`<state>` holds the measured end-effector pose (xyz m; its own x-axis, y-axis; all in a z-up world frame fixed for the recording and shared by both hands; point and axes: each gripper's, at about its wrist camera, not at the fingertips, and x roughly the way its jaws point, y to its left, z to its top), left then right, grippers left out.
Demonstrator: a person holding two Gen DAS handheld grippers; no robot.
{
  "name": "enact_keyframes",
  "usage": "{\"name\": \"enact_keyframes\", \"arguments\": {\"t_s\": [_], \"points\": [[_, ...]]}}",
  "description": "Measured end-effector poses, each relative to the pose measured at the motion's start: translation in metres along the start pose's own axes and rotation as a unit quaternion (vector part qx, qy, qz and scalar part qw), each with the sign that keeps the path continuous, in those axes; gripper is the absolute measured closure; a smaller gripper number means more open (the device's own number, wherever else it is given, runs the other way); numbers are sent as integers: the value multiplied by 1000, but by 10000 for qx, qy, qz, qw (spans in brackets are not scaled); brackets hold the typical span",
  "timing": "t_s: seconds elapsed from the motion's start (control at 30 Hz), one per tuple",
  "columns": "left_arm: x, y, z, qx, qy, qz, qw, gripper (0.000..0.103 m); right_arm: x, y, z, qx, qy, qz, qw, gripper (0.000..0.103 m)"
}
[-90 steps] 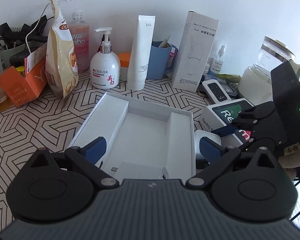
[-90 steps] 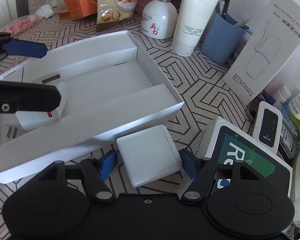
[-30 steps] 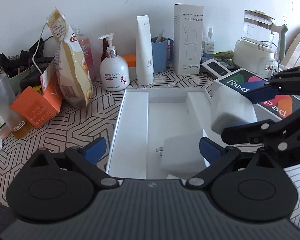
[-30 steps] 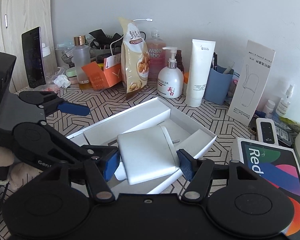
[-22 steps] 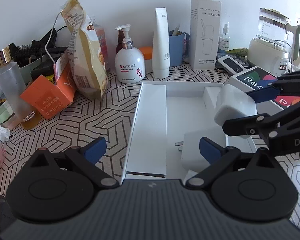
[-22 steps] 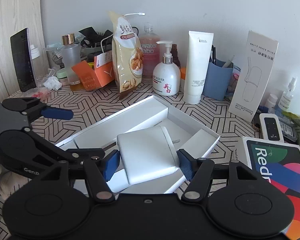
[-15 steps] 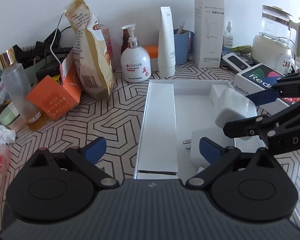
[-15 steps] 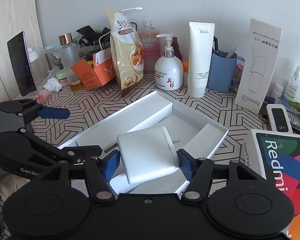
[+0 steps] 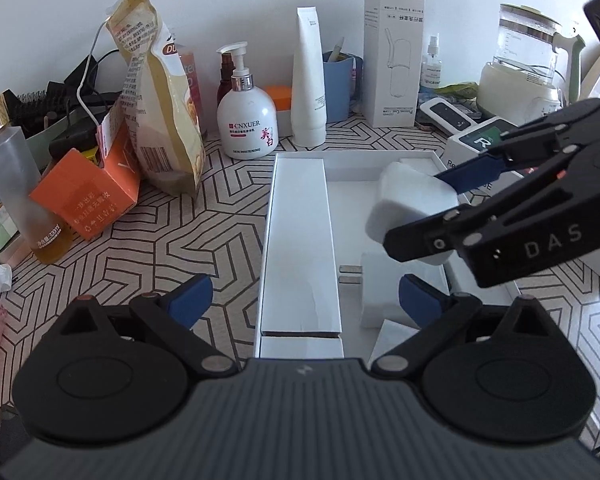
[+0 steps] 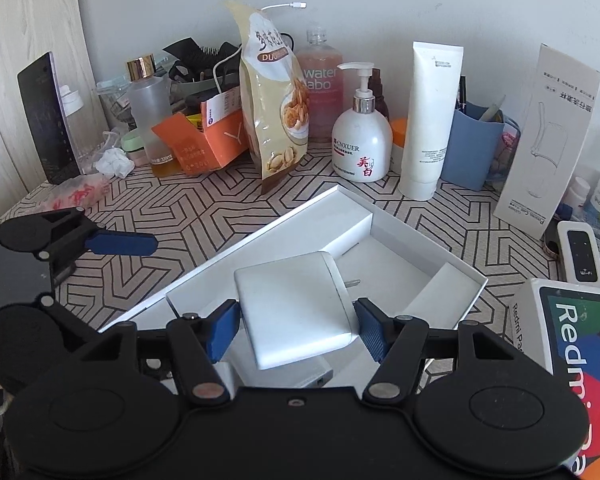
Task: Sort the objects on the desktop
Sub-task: 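Carry the charger into the tray and open the right gripper, then withdraw the right gripper from the tray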
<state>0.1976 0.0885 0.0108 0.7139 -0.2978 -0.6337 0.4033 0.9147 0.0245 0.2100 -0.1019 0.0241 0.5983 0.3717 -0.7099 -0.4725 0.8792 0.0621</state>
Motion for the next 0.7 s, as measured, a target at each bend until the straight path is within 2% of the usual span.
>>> {"name": "enact_keyframes", "arguments": {"t_s": [0.13,0.53,0.7], "points": [[0,-1,-1,45,5,-40,10000,2,5,5,3,-73,42,-39,10000,34],[0,14,0,-275,3,70,9996,2,16,-1,8,-14,154,-68,9999,34],[7,23,0,-583,86,159,9981,1,5,-7,10,282,-278,98,9992,34]]}}
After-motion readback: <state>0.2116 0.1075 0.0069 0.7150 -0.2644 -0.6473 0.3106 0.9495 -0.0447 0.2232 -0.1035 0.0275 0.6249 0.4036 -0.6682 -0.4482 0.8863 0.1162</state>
